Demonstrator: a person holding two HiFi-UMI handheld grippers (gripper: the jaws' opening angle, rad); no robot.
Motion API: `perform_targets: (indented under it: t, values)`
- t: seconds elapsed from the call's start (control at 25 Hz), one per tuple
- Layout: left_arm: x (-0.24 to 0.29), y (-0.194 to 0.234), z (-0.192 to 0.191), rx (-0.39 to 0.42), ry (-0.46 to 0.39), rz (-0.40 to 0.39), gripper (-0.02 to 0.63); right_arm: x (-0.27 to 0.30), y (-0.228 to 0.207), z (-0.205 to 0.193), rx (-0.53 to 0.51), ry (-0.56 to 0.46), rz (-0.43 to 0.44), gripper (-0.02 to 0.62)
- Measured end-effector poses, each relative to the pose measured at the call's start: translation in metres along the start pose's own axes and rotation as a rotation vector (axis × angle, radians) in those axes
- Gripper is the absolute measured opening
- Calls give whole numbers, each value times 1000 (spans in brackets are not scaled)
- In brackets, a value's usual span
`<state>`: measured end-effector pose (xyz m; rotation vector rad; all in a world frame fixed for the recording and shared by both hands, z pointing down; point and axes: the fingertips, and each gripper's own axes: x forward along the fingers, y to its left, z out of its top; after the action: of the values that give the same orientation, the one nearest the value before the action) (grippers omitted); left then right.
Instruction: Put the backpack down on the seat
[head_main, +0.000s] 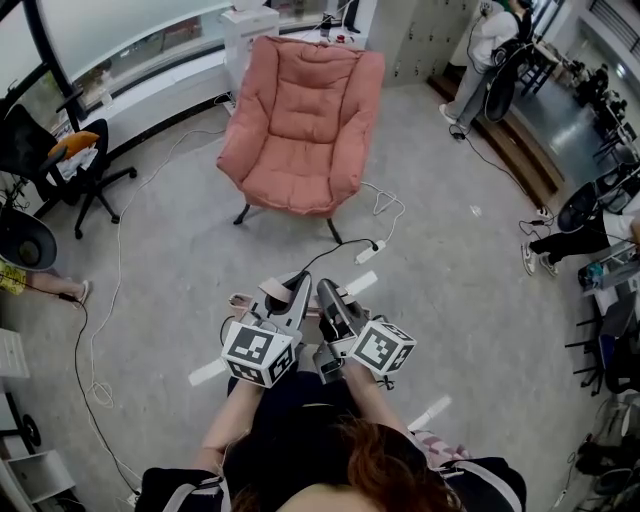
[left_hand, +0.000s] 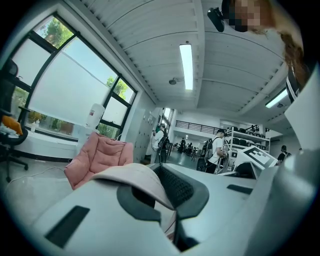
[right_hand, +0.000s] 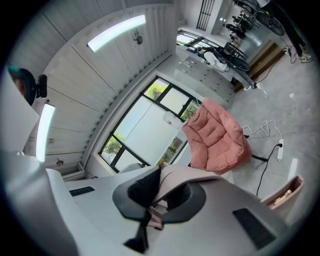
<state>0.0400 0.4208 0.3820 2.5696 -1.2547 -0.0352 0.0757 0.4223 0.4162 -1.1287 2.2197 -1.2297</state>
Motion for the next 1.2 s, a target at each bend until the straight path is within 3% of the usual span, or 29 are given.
perform_targets:
  t: [0.6, 1.2]
  values:
    - [51, 86, 50, 17, -49, 40, 18, 107, 3, 41, -9, -1, 44, 39]
    - [113, 162, 50, -58, 3, 45, 18, 192, -34, 63, 45, 52, -12, 40]
